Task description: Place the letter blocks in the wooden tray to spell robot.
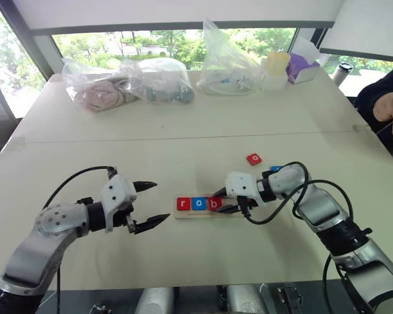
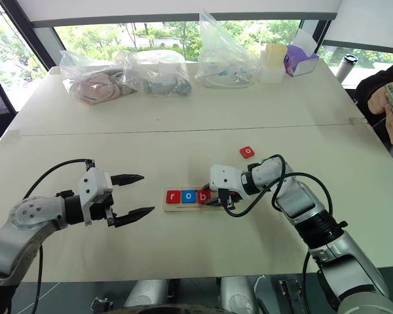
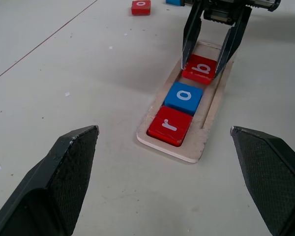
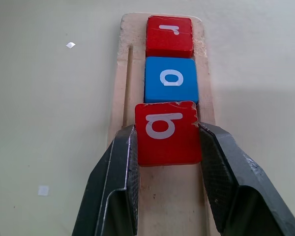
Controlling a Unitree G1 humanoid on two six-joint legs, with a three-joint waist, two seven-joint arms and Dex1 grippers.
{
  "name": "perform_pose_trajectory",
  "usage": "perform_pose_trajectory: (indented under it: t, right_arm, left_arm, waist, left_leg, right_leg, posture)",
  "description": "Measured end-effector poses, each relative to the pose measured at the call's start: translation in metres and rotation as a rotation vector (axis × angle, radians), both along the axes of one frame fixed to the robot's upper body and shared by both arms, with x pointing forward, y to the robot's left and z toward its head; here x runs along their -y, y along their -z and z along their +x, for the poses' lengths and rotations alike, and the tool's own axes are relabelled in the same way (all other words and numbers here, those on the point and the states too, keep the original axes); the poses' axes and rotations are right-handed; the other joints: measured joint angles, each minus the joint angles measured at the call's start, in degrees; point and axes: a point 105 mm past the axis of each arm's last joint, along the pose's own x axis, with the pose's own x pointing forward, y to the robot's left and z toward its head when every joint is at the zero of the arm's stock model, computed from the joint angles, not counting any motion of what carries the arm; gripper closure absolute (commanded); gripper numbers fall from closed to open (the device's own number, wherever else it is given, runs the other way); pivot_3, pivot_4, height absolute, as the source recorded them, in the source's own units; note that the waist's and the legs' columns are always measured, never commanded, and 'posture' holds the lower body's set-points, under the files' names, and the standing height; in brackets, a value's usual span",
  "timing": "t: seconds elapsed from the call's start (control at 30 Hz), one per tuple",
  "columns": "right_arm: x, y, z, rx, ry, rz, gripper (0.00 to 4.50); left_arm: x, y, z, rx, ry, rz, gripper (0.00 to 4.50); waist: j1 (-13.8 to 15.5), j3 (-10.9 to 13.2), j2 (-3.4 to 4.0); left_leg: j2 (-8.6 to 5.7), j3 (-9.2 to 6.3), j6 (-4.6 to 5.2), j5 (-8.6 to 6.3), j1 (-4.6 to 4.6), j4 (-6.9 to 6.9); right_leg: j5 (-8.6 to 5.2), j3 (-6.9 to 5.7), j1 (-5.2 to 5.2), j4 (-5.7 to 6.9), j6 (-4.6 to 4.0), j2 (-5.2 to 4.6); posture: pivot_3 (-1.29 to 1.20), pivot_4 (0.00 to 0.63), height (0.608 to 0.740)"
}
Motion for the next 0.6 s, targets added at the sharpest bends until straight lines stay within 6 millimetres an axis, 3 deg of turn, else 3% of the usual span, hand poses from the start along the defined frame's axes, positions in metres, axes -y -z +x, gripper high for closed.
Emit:
perform_pose_trajectory:
  t: [0.17,0.2,0.5,0.6]
  right_arm:
    - [-0.006,0.002,-0.001,-0.019,0.0,0.013,0.28]
    - [-0.007,0.002,-0.001,-0.02,-0.001,0.016,0.06]
    - [-0.006,-0.004,0.006,0.017,0.029,0.026,0.06]
    - [0.001,-0.015,0.018,0.04,0.129,0.063,0.06]
  left_arm:
    - [0.0,0.0,0.001,0.003,-0.009,0.0,0.0]
    - [-0.001,0.0,0.001,0.004,-0.01,0.0,0.0]
    - [0.0,0.0,0.002,0.008,-0.021,-0.003,0.0]
    - [0.0,-0.001,0.003,0.01,-0.024,-0.004,0.0]
  waist:
    - [0.0,0.0,0.0]
    - [0.0,0.0,0.0]
    - [0.01,0.0,0.0]
    - [0.05,0.0,0.0]
  left_leg:
    - [0.0,-0.01,0.0,0.0,0.0,0.0]
    - [0.0,-0.01,0.0,0.0,0.0,0.0]
    - [0.0,0.0,0.0,0.0,0.0,-0.01]
    - [0.0,0.0,0.0,0.0,-0.01,0.0]
  right_leg:
    - [0.0,0.0,-0.01,0.0,0.0,0.0]
    - [0.0,0.0,-0.01,0.0,0.0,0.0]
    - [0.0,0.0,-0.01,0.0,0.0,0.0]
    - [0.0,0.0,-0.01,0.0,0.0,-0.01]
  posture:
    - [0.0,0.15,0.74]
    - [0.0,0.15,0.74]
    - [0.0,0.15,0.74]
    - [0.0,0.15,0.74]
